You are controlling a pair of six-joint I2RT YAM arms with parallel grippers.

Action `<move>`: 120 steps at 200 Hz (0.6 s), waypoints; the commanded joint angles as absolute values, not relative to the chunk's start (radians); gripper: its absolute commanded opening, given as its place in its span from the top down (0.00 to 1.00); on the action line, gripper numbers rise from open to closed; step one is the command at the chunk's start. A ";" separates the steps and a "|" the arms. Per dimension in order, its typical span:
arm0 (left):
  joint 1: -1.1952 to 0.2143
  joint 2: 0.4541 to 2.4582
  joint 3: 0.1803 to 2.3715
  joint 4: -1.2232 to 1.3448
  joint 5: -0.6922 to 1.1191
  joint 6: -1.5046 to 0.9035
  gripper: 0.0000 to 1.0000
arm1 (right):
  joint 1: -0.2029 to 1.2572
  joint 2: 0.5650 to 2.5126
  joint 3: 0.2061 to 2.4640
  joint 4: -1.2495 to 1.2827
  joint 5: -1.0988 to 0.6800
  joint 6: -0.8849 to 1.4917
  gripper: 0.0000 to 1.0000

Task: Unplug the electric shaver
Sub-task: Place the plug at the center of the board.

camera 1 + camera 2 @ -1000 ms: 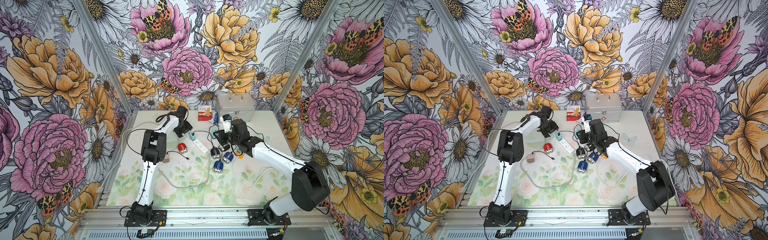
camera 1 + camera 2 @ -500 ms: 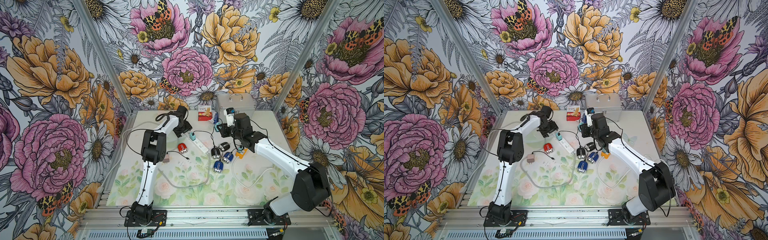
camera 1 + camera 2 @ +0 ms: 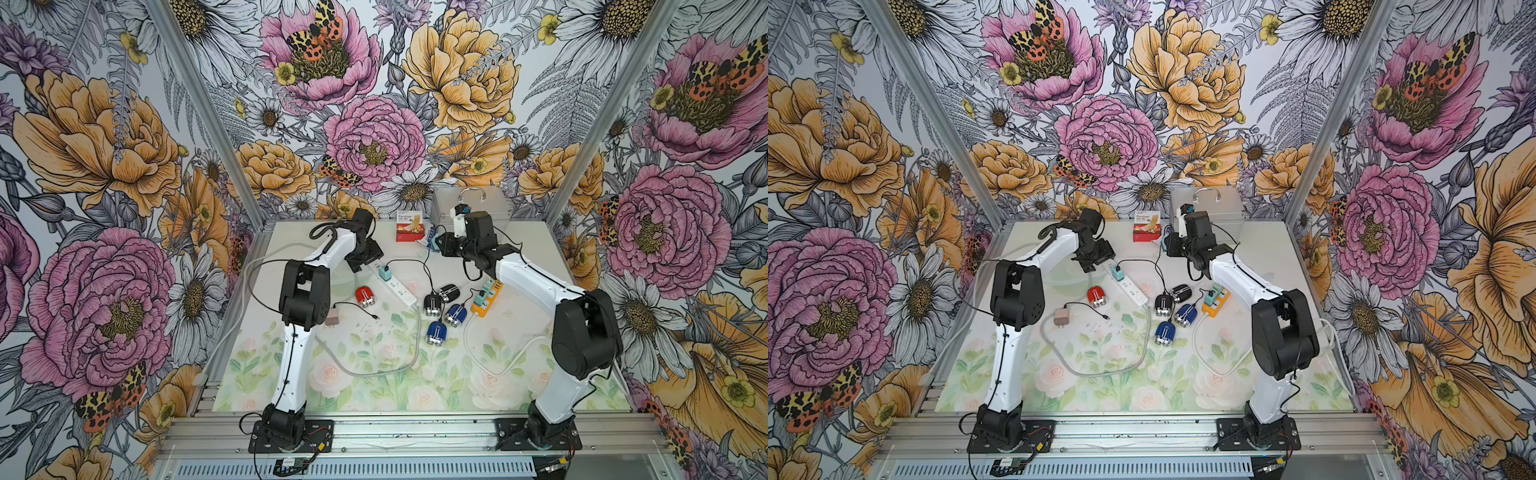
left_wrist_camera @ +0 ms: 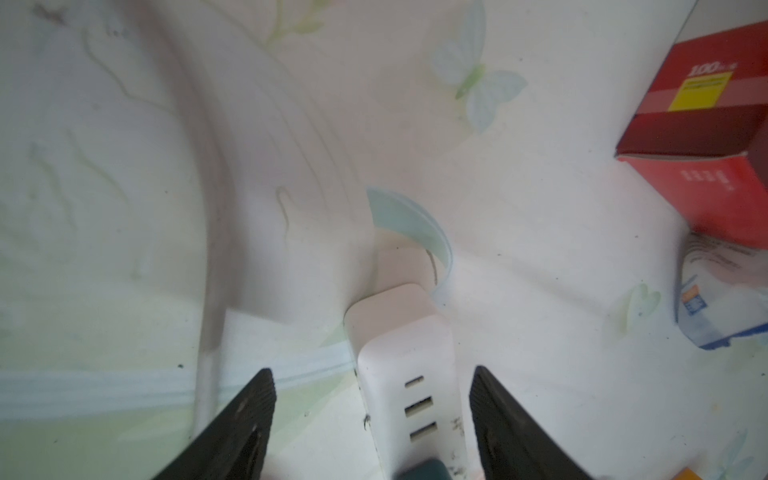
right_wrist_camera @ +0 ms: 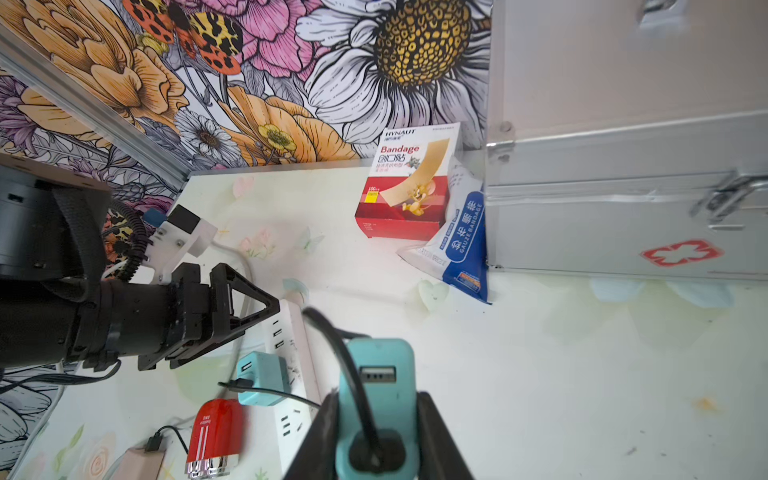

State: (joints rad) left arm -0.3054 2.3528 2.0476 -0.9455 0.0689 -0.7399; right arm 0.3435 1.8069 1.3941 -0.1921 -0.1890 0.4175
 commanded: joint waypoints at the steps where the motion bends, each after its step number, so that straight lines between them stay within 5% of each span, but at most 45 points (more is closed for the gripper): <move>1: -0.314 2.285 2.037 -0.953 0.034 -0.697 0.25 | 0.349 1.830 1.459 -0.178 -0.229 0.454 0.99; 120: -0.319 2.241 2.035 -0.953 0.012 -0.652 0.25 | 0.575 1.536 1.302 -0.225 -0.358 0.302 0.99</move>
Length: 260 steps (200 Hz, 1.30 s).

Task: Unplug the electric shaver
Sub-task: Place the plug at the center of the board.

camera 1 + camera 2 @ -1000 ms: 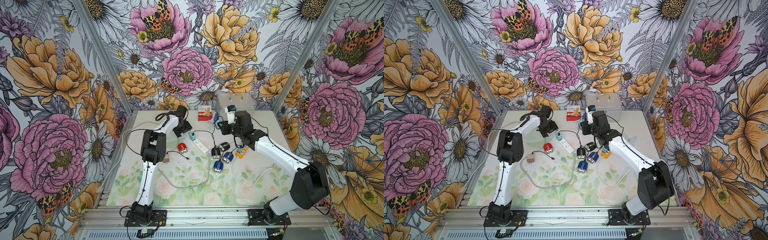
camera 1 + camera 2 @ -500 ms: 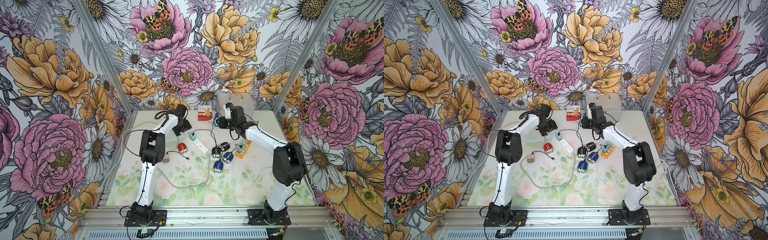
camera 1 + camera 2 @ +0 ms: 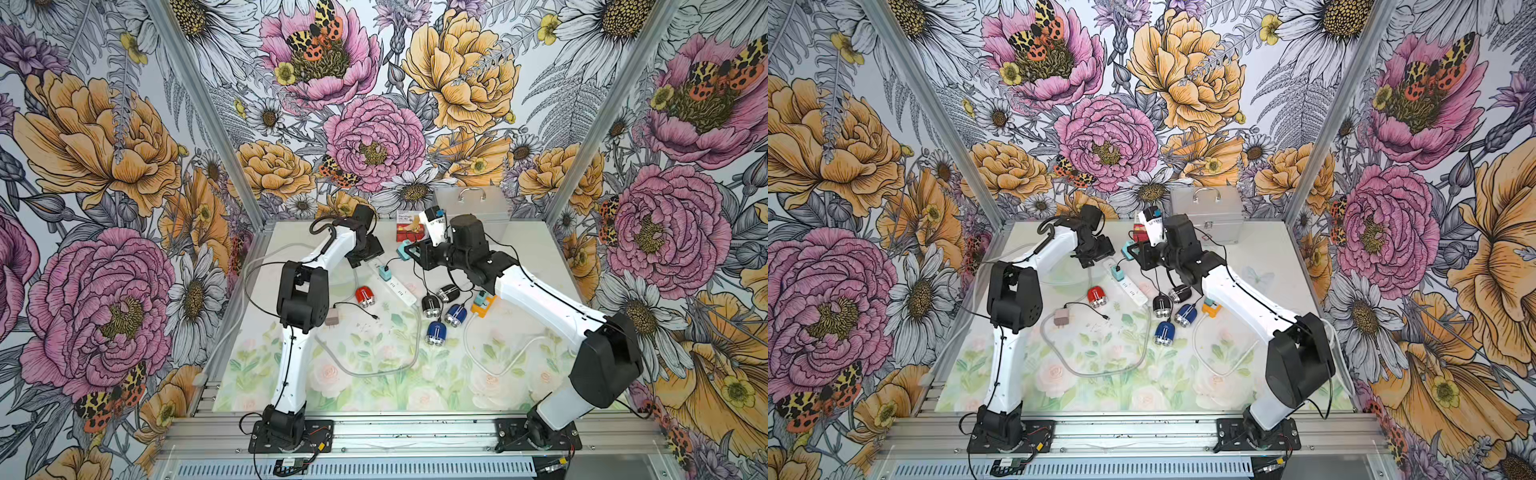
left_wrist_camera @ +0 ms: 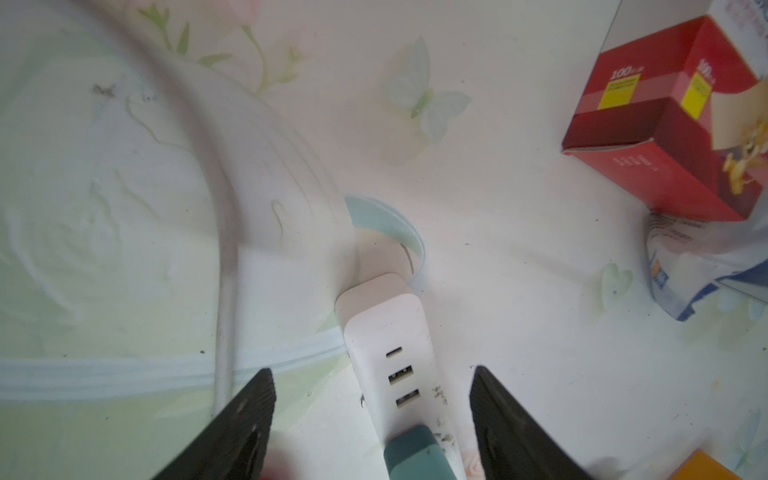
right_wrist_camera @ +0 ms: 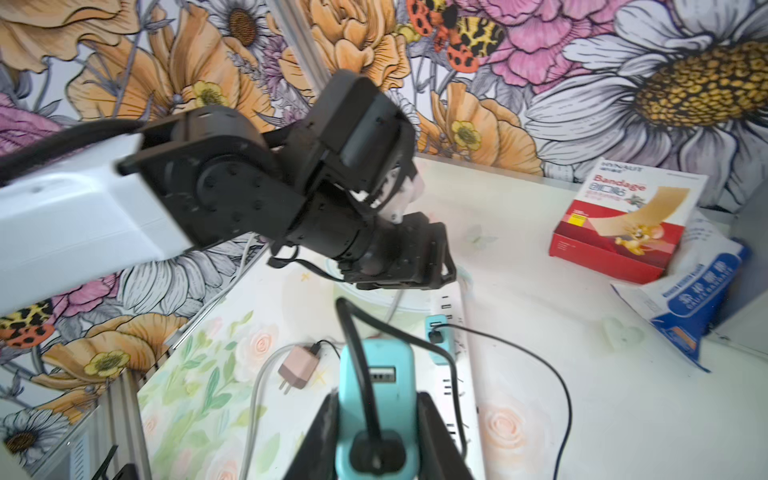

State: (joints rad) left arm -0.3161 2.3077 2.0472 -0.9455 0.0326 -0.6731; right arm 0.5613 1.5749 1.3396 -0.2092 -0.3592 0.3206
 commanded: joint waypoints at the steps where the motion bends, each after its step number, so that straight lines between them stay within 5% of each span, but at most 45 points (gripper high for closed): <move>1: -0.319 2.241 2.035 -0.953 0.012 -0.652 0.25 | 0.577 1.533 1.300 -0.225 -0.358 0.301 0.99; 128: -0.350 2.148 1.938 -0.948 -0.043 -0.663 0.25 | 0.699 1.218 1.031 -0.363 -0.218 0.339 1.00; 204: -0.390 2.114 1.910 -0.945 -0.057 -0.593 0.25 | 0.710 0.804 0.766 -0.636 0.164 0.632 0.98; 260: -0.485 2.056 1.845 -0.945 -0.078 -0.495 0.25 | 0.713 0.819 0.606 -0.699 0.115 0.861 0.97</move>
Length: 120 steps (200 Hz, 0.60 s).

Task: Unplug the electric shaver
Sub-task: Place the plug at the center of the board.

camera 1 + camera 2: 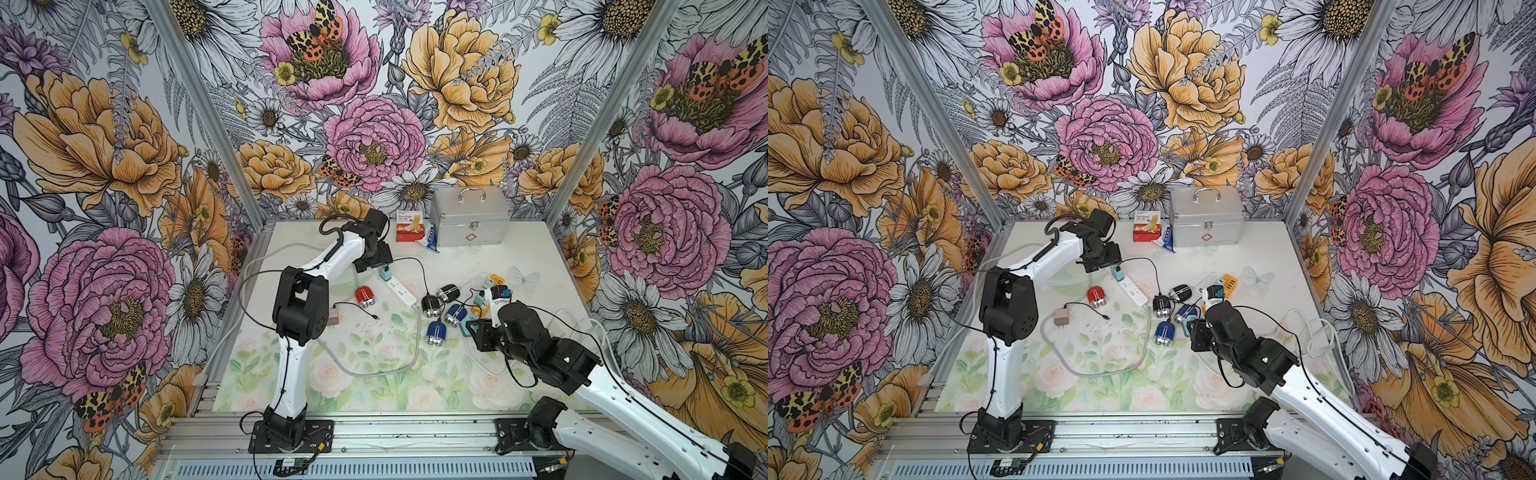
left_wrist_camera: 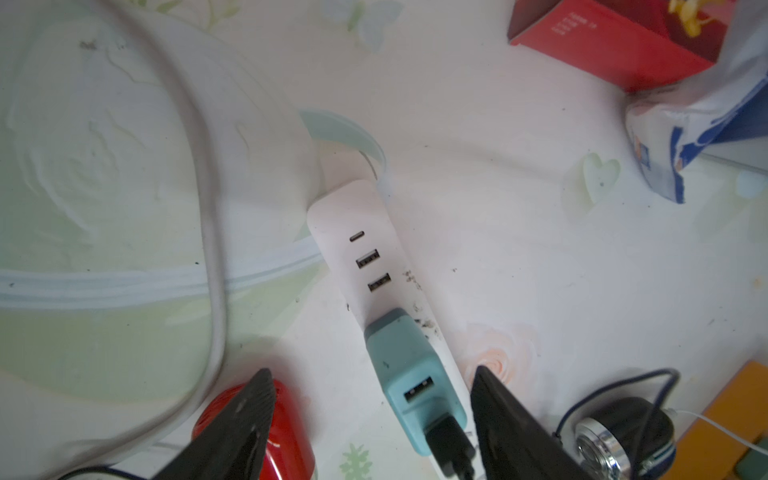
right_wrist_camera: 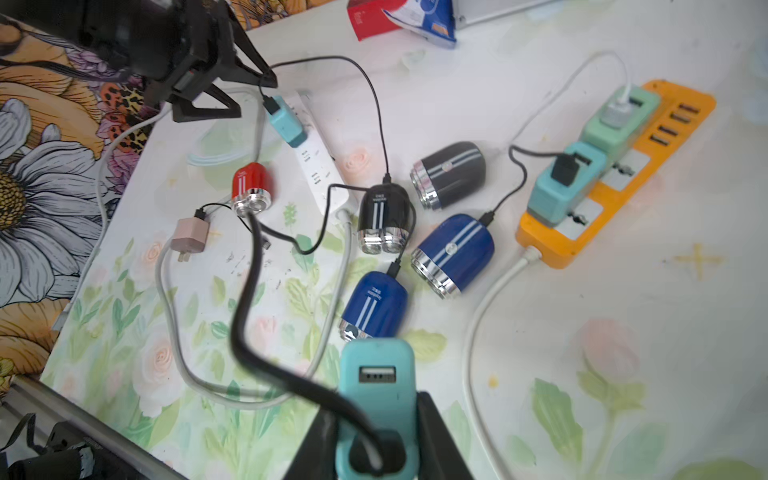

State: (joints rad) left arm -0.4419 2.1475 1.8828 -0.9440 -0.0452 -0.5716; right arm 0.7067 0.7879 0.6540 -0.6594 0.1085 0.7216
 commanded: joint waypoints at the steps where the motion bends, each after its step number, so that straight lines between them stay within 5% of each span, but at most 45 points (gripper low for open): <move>1: -0.486 2.054 1.843 -0.945 -0.079 -0.493 0.25 | 0.713 0.822 0.603 -0.698 0.113 0.864 0.97; 73: -0.569 1.898 1.662 -0.945 -0.121 -0.440 0.24 | 0.715 0.866 0.483 -0.683 0.100 0.955 0.92; 101: -0.617 1.860 1.613 -0.946 -0.075 -0.414 0.24 | 0.715 0.937 0.493 -0.677 0.078 0.942 0.85; 120: -0.667 1.830 1.558 -0.945 -0.062 -0.392 0.24 | 0.715 0.976 0.504 -0.678 0.088 0.945 0.70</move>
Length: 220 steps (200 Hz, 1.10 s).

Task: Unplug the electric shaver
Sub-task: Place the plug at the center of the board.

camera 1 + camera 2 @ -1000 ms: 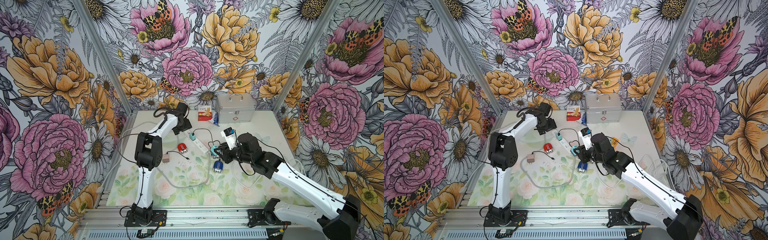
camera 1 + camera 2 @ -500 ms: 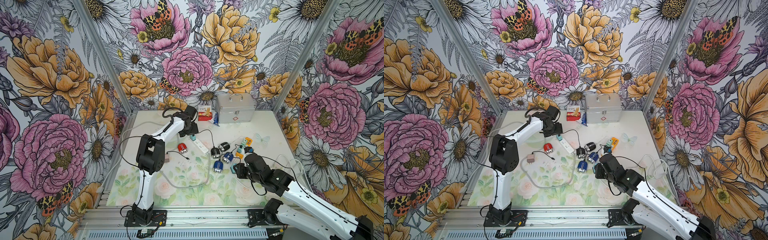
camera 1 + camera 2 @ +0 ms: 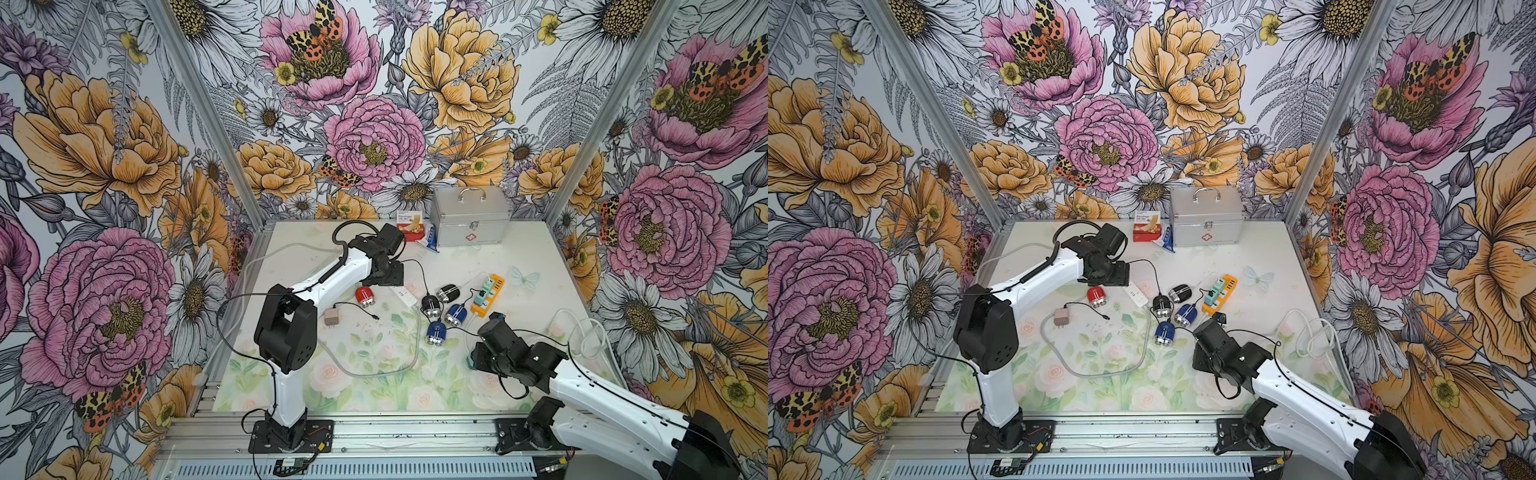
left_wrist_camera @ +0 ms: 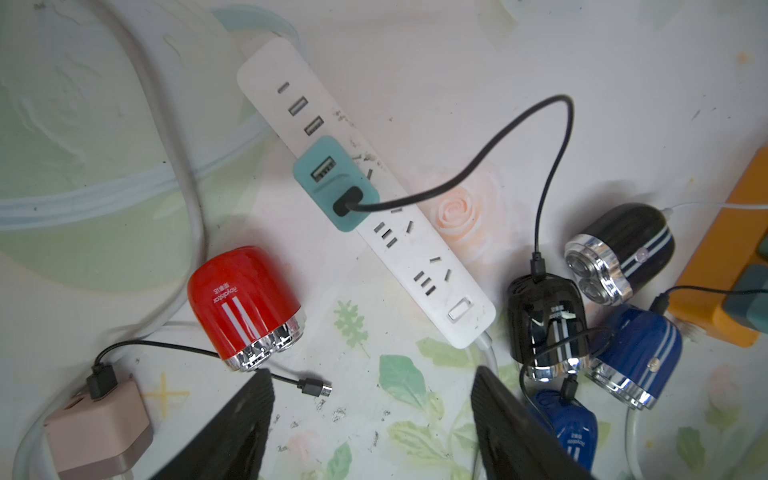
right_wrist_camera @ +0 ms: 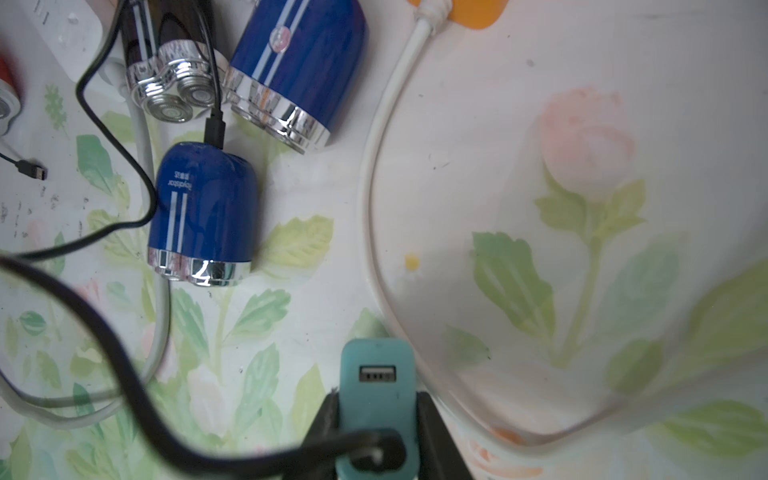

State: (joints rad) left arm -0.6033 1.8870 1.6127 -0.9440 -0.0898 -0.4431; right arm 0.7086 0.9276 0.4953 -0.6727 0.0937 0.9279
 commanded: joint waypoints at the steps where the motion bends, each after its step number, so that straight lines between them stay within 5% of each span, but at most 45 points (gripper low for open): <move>1: -0.669 1.830 1.555 -0.945 -0.059 -0.391 0.24 | 0.715 0.977 0.505 -0.678 0.088 0.946 0.70; 84: -0.833 1.801 1.432 -0.897 0.096 -0.328 0.25 | 0.686 0.958 0.626 -0.739 0.198 0.946 0.41; 220: -0.914 2.060 1.565 -0.850 0.208 -0.273 0.21 | 0.622 0.973 0.719 -0.741 0.264 0.840 0.40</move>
State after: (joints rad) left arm -0.9058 2.0388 1.5322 -0.8734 0.1795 -0.3016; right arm 0.6376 0.9825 0.6903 -0.7334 0.2329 0.8734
